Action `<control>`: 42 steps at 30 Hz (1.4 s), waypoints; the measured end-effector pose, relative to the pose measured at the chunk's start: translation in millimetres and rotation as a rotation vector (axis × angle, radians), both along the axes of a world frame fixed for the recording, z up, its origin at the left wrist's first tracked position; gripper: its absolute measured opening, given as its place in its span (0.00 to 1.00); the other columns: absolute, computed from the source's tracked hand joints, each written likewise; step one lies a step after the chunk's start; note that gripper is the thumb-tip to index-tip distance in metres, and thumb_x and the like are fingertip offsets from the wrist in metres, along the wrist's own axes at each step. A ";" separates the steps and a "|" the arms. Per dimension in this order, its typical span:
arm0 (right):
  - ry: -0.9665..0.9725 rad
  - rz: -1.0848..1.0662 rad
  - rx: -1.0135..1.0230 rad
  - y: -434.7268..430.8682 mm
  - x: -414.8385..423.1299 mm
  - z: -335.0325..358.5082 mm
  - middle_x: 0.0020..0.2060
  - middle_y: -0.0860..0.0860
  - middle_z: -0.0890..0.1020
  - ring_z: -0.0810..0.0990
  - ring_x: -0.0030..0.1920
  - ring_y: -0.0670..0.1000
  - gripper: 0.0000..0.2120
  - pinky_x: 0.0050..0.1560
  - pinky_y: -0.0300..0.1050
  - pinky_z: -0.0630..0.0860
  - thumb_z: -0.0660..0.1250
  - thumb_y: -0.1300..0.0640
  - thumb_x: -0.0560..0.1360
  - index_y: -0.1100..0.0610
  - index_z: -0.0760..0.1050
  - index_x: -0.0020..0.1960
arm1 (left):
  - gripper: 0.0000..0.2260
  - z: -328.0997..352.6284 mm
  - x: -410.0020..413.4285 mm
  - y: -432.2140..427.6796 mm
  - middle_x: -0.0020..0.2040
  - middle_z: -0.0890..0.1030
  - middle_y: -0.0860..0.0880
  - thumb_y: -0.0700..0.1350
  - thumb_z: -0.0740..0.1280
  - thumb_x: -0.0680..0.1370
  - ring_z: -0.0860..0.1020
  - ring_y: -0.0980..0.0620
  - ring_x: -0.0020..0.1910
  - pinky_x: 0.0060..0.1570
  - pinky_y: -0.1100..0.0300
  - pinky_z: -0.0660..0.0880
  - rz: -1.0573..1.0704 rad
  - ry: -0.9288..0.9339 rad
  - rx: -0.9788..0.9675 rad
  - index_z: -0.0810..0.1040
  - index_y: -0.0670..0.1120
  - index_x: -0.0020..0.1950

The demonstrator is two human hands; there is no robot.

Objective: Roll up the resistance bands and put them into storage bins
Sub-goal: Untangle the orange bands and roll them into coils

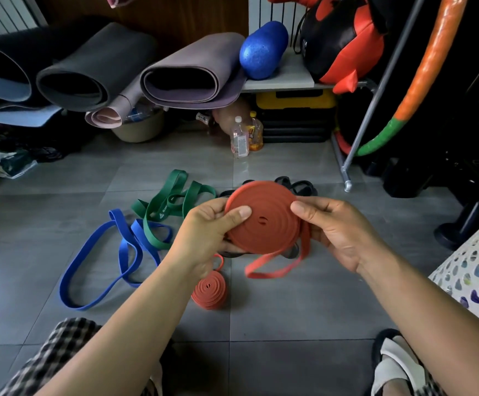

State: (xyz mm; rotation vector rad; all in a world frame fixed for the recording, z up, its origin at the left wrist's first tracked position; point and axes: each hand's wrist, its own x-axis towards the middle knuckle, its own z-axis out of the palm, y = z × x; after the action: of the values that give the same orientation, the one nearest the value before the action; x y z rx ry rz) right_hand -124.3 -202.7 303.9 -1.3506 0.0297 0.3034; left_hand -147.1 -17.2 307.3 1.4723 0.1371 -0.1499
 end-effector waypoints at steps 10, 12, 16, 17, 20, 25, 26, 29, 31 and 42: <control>0.116 -0.123 0.251 23.0 -3.1 -7.0 0.25 0.52 0.81 0.79 0.24 0.47 0.11 0.24 0.36 0.75 0.64 0.62 0.73 0.57 0.81 0.34 | 0.05 1.4 5.8 -10.4 0.45 0.83 0.44 0.42 0.65 0.76 0.83 0.47 0.40 0.38 0.51 0.81 0.227 0.017 -0.240 0.77 0.42 0.50; 0.110 -0.154 0.278 26.9 -4.3 -8.1 0.26 0.52 0.82 0.79 0.25 0.46 0.14 0.25 0.36 0.75 0.64 0.63 0.73 0.57 0.82 0.31 | 0.05 0.1 4.7 -14.8 0.45 0.83 0.44 0.42 0.65 0.76 0.83 0.48 0.39 0.38 0.51 0.81 0.246 0.031 -0.271 0.77 0.42 0.49; 0.111 -0.217 0.275 30.7 -3.9 -12.8 0.27 0.51 0.82 0.79 0.25 0.46 0.06 0.25 0.36 0.75 0.64 0.62 0.74 0.58 0.78 0.41 | 0.04 -4.3 1.6 -22.4 0.46 0.82 0.42 0.41 0.65 0.76 0.82 0.45 0.42 0.36 0.52 0.82 0.278 0.113 -0.377 0.77 0.42 0.49; 0.090 -0.214 0.238 31.2 -3.5 -15.8 0.28 0.51 0.83 0.80 0.26 0.46 0.04 0.27 0.38 0.77 0.65 0.61 0.74 0.57 0.78 0.42 | 0.05 -5.4 0.2 -23.4 0.47 0.82 0.41 0.41 0.65 0.76 0.82 0.43 0.44 0.35 0.53 0.81 0.286 0.137 -0.400 0.77 0.42 0.49; 0.014 -0.216 0.124 29.6 -1.1 -20.3 0.34 0.51 0.84 0.82 0.36 0.50 0.03 0.47 0.51 0.79 0.68 0.57 0.69 0.56 0.80 0.40 | 0.06 -7.7 -2.5 -25.7 0.48 0.83 0.41 0.41 0.65 0.76 0.82 0.42 0.47 0.37 0.51 0.81 0.287 0.180 -0.473 0.77 0.42 0.52; -0.068 -0.205 0.007 14.8 7.1 -12.9 0.31 0.46 0.84 0.81 0.34 0.43 0.03 0.42 0.38 0.78 0.67 0.60 0.71 0.55 0.79 0.41 | 0.08 -8.5 -0.6 -16.6 0.48 0.84 0.43 0.43 0.65 0.76 0.82 0.44 0.47 0.45 0.50 0.81 0.088 0.206 -0.337 0.78 0.43 0.53; -0.076 -0.196 0.002 11.2 8.4 -10.1 0.30 0.45 0.83 0.81 0.33 0.41 0.04 0.38 0.35 0.77 0.66 0.62 0.72 0.55 0.78 0.41 | 0.09 -8.2 0.9 -12.5 0.48 0.83 0.43 0.44 0.65 0.76 0.82 0.45 0.48 0.46 0.51 0.80 0.034 0.210 -0.270 0.78 0.43 0.53; -0.146 -0.087 -0.134 -1.6 11.0 -5.1 0.30 0.45 0.83 0.81 0.34 0.41 0.06 0.36 0.31 0.76 0.66 0.63 0.73 0.54 0.79 0.41 | 0.11 -5.0 4.8 0.6 0.51 0.83 0.44 0.46 0.65 0.75 0.81 0.45 0.50 0.52 0.49 0.78 -0.098 0.145 -0.039 0.78 0.46 0.56; -0.178 0.019 -0.238 -6.2 10.3 -4.1 0.35 0.48 0.84 0.82 0.37 0.44 0.07 0.39 0.34 0.78 0.66 0.63 0.73 0.52 0.80 0.42 | 0.10 -1.2 7.2 9.7 0.49 0.83 0.46 0.45 0.65 0.75 0.82 0.49 0.47 0.48 0.54 0.80 -0.167 0.109 0.073 0.78 0.47 0.55; -0.102 0.156 -0.168 -20.1 12.5 6.7 0.34 0.48 0.84 0.82 0.35 0.43 0.07 0.35 0.33 0.77 0.68 0.61 0.68 0.56 0.79 0.46 | 0.06 2.2 6.8 10.1 0.37 0.84 0.47 0.37 0.67 0.73 0.83 0.52 0.34 0.33 0.60 0.77 -0.260 0.088 0.057 0.80 0.44 0.48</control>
State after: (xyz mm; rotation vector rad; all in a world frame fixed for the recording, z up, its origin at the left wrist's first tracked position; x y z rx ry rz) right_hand -111.8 -222.9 310.6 -1.5376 -0.1381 0.3694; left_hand -140.2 -7.1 309.5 1.5367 0.0210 -0.4248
